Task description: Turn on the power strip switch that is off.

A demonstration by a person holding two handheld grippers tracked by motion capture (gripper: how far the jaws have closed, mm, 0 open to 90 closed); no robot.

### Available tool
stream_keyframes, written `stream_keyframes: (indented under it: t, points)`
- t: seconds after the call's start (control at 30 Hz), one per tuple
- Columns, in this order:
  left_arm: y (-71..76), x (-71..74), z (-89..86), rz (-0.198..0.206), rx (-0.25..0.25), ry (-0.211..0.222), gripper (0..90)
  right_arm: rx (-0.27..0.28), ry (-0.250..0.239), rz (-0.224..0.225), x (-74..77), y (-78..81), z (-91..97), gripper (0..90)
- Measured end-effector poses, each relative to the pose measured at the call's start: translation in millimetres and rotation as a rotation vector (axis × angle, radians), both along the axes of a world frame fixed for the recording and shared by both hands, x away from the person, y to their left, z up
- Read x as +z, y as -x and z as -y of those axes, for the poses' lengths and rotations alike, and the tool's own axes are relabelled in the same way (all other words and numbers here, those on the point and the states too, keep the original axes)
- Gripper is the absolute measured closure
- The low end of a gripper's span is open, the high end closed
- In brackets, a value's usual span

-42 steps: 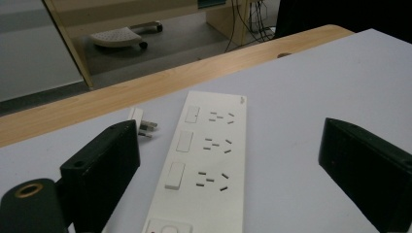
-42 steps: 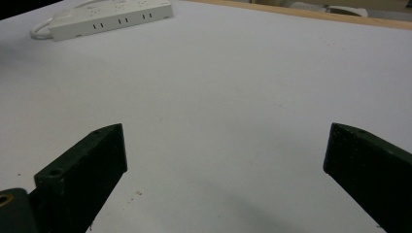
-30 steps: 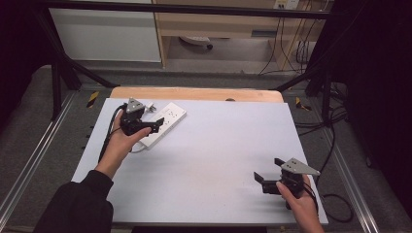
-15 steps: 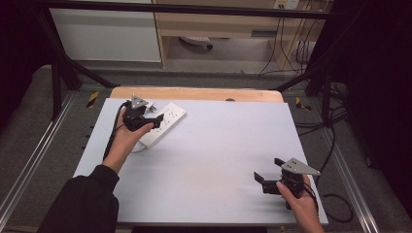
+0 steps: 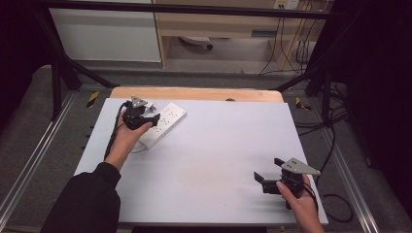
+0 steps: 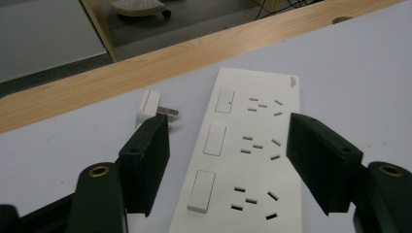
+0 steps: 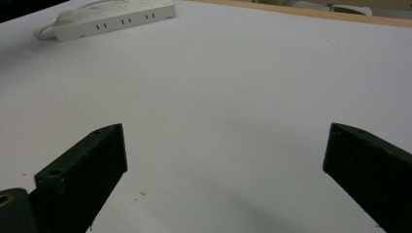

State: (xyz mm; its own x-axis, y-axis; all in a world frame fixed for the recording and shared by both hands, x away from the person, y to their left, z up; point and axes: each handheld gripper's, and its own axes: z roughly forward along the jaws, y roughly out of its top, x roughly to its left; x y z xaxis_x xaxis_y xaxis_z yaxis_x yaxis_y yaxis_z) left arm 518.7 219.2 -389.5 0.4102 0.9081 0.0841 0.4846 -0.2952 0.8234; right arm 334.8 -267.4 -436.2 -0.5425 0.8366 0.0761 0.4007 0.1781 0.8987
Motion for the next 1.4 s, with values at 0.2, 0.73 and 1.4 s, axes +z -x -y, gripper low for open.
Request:
stream_keyframes:
  t: [0.2, 0.73, 1.4]
  points:
    - [-3.2, -2.9, -5.3, -0.007, 0.024, -0.004, 39.2, 0.002, -0.002, -0.001, -0.2, -0.2, 0.2, 2.7]
    - [-6.7, -5.7, -14.0, -0.021, 0.028, 0.033, 62.6, 0.0, -0.002, -0.004, -0.6, -0.9, 0.7, 2.7]
    - [-11.4, -15.1, -13.8, -0.052, 0.005, 0.033, 77.2, -0.003, -0.008, -0.005, -0.8, -1.3, 1.8, 2.7]
